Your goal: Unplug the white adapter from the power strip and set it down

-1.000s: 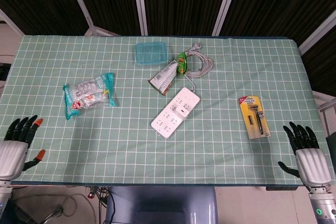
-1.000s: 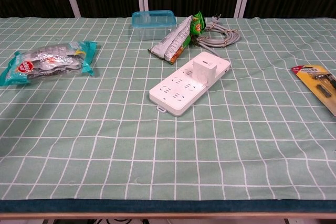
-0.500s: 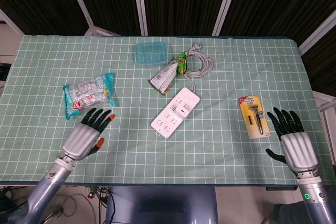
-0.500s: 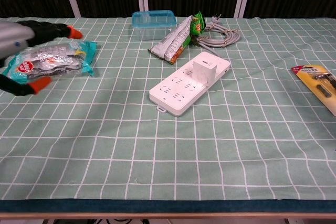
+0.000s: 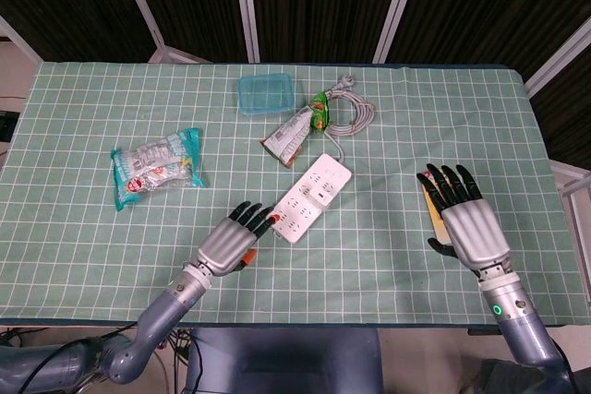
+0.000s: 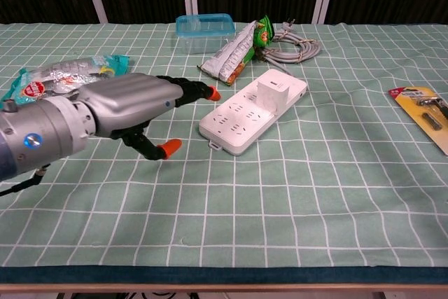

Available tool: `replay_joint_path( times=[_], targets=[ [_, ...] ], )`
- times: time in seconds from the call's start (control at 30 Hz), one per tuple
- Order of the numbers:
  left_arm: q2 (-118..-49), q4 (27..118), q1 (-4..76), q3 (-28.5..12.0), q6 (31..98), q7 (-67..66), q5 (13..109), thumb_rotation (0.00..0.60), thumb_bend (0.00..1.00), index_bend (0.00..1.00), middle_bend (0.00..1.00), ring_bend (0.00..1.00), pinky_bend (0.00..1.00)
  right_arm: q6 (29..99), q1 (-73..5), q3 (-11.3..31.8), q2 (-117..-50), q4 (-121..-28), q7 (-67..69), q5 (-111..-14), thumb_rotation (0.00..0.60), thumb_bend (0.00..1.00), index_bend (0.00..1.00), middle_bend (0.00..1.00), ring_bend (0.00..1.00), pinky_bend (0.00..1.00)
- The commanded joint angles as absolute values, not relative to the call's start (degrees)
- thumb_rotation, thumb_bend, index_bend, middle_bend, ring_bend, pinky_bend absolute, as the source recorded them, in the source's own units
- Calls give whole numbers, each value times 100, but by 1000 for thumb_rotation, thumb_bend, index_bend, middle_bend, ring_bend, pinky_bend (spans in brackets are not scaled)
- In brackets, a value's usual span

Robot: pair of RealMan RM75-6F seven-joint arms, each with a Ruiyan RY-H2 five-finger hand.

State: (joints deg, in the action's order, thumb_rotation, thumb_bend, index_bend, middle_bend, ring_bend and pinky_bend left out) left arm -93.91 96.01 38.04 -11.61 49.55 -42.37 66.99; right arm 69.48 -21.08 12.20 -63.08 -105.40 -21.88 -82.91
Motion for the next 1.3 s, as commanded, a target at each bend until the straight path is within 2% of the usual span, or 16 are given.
replay_joint_path(
  times=[0.03,0.2,0.43,0.8,1.3],
  targets=[
    [-9608,9389,3990,-1153,4874,-4384,6473,600,457,87,39,2,92,6628,-2402,1405,-6393,-10643,-2519,-7970,600,156,0,0,0,0],
    [-9845,9187,4149,-1116,4861,-4411,6256,600,457,92,39,2,92,6244,-2812,1549,-6577,-10623,-2880,-7639,600,156,0,0,0,4],
    [-10050,8978,4320,-1064,4917,-4377,6154,600,457,97,40,6,94,5739,-3406,1647,-6883,-10415,-3231,-7419,600,155,0,0,1,82],
    [-10156,8785,4456,-896,4943,-4289,6042,600,457,99,47,18,100,5095,-4258,1745,-7562,-9734,-3545,-6922,600,156,75,61,87,157],
    [-10223,8602,4546,-713,4985,-4025,6106,600,457,99,47,18,101,4636,-4835,1434,-8285,-8572,-3555,-6702,600,156,211,127,150,209]
  ],
)
